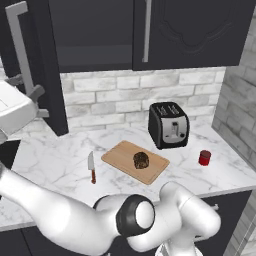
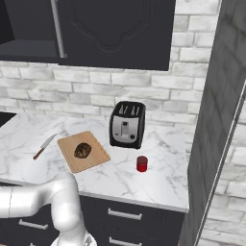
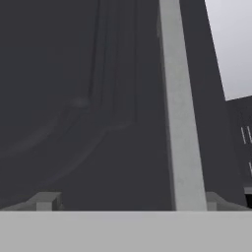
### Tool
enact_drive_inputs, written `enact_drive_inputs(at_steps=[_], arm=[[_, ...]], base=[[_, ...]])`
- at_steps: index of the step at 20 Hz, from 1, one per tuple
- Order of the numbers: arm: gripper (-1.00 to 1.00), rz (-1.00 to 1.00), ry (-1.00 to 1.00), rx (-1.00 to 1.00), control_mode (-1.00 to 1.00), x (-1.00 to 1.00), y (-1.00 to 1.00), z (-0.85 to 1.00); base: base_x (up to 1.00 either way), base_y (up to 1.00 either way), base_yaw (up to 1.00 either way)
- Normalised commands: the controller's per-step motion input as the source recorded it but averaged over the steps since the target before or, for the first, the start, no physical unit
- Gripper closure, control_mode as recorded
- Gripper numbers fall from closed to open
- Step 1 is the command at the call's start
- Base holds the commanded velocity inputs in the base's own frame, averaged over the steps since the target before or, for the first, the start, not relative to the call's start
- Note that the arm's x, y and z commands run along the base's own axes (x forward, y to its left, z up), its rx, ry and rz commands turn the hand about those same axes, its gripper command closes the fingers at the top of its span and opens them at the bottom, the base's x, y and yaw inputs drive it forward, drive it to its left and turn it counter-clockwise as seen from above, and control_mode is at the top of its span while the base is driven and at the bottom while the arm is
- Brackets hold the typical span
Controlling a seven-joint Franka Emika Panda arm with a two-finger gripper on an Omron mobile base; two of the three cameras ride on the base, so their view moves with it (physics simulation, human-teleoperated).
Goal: Pick the bread, place it on the cutting board, pick the jam, place it on the counter, and close the cabinet.
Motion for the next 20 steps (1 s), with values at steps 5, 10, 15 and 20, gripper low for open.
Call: enact_drive_inputs(at_steps=[5, 10, 15, 20], arm=[[-1.00, 0.00, 0.00, 0.03, -1.00, 0.63, -0.40, 0.00], [-1.00, 0.01, 0.00, 0.01, -1.00, 0.76, -0.39, 0.00], [-1.00, 0.05, 0.00, 0.00, -1.00, 0.87, -0.32, 0.00], [-1.00, 0.08, 0.00, 0.00, -1.00, 0.97, -0.28, 0.00]], base=[[0.00, 0.00, 0.00], [0.00, 0.00, 0.00], [0.00, 0.00, 0.00], [0.00, 0.00, 0.00]])
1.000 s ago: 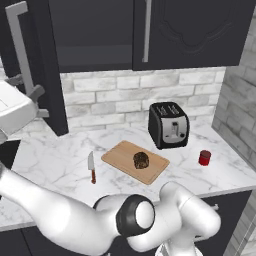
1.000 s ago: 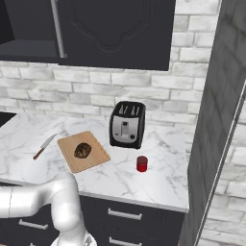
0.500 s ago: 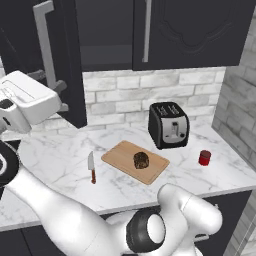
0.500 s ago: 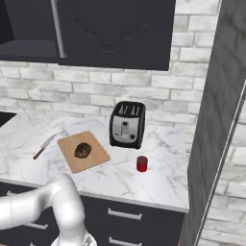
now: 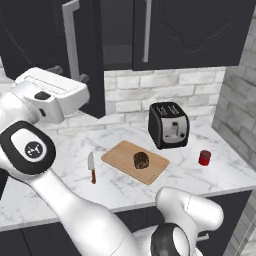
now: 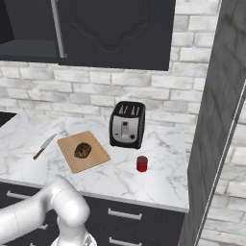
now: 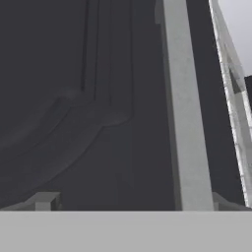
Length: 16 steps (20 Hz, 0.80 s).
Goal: Pick the bread, place it on the cutting board, pick the jam, place it on the counter, and close the cabinet.
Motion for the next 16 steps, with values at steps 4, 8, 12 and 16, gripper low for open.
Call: enact_drive_inputs(at_steps=[4, 8, 12, 16], arm=[[-1.00, 0.08, 0.00, 0.01, -1.00, 0.97, -0.33, 0.00], [-1.00, 0.07, 0.00, 0.00, -1.00, 0.96, -0.30, 0.00], [-1.00, 0.06, 0.00, 0.00, -1.00, 0.85, -0.26, 0.00], [-1.00, 0.03, 0.00, 0.00, -1.00, 0.79, -0.22, 0.00]], base=[[0.00, 0.00, 0.00], [0.00, 0.00, 0.00], [0.00, 0.00, 0.00], [0.00, 0.00, 0.00]])
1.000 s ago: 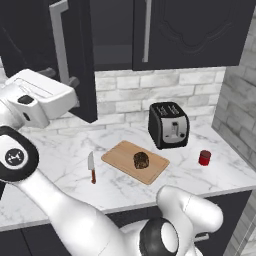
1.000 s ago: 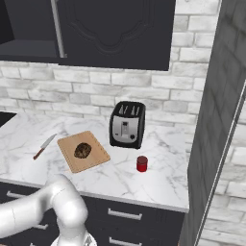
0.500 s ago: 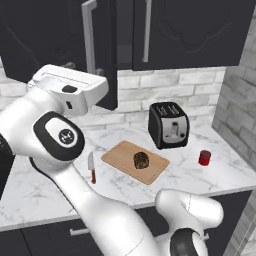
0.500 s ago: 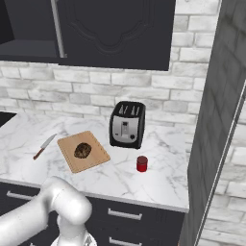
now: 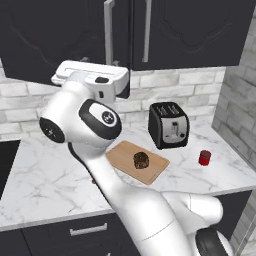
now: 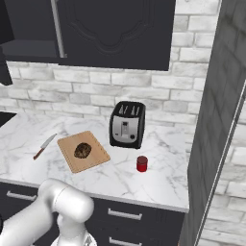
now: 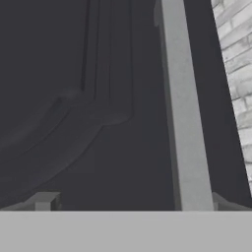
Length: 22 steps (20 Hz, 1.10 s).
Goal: Pick the bread, place it on the cutting board, pick the jam, place it on the counter, and close the cabinet.
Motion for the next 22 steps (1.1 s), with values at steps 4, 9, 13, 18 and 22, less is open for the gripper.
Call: enact_drive_inputs(at_steps=[4, 9, 13, 18, 22], arm=[[-1.00, 0.03, 0.00, 0.00, -1.00, 0.79, -0.16, 0.00], [-1.00, 0.02, 0.00, 0.00, -1.00, 0.73, -0.09, 0.00], [-1.00, 0.01, 0.00, 0.00, -1.00, 0.77, -0.05, 0.00], [-1.00, 0.01, 0.00, 0.00, -1.00, 0.75, -0.06, 0.00], [-1.00, 0.01, 0.00, 0.00, -1.00, 0.71, -0.02, 0.00]], base=[[0.00, 0.00, 0.00], [0.00, 0.00, 0.00], [0.00, 0.00, 0.00], [0.00, 0.00, 0.00], [0.00, 0.00, 0.00]])
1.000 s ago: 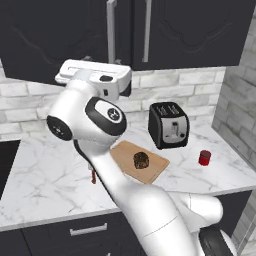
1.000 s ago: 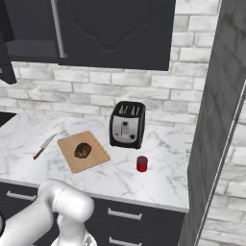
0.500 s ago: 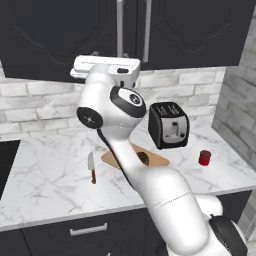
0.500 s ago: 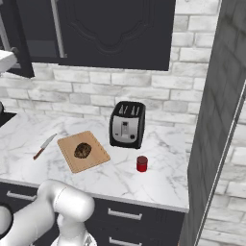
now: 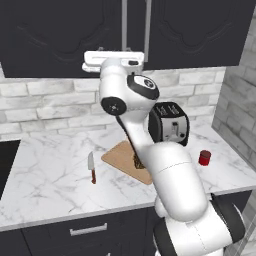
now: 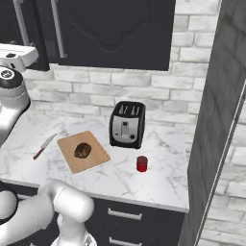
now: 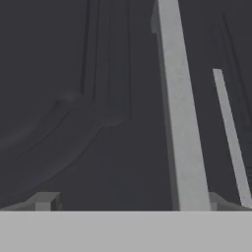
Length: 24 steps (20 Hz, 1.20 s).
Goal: Pick the bread, place it on the cutting board, pick the jam, place it on the counter, and close the cabinet.
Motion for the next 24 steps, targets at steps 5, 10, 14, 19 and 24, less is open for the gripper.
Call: enact_drive_inputs(at_steps=[5, 10, 14, 19, 24], arm=[[-1.00, 0.00, 0.00, 0.00, -1.00, 0.59, 0.00, 0.00], [-1.00, 0.00, 0.00, 0.00, -1.00, 0.45, 0.00, 0.00], [-1.00, 0.00, 0.00, 0.00, -1.00, 0.32, 0.00, 0.00], [-1.00, 0.00, 0.00, 0.00, -1.00, 0.29, 0.00, 0.00], [-1.00, 0.00, 0.00, 0.00, -1.00, 0.16, 0.00, 0.00]], base=[[0.00, 0.00, 0.00], [0.00, 0.00, 0.00], [0.00, 0.00, 0.00], [0.00, 0.00, 0.00], [0.00, 0.00, 0.00]])
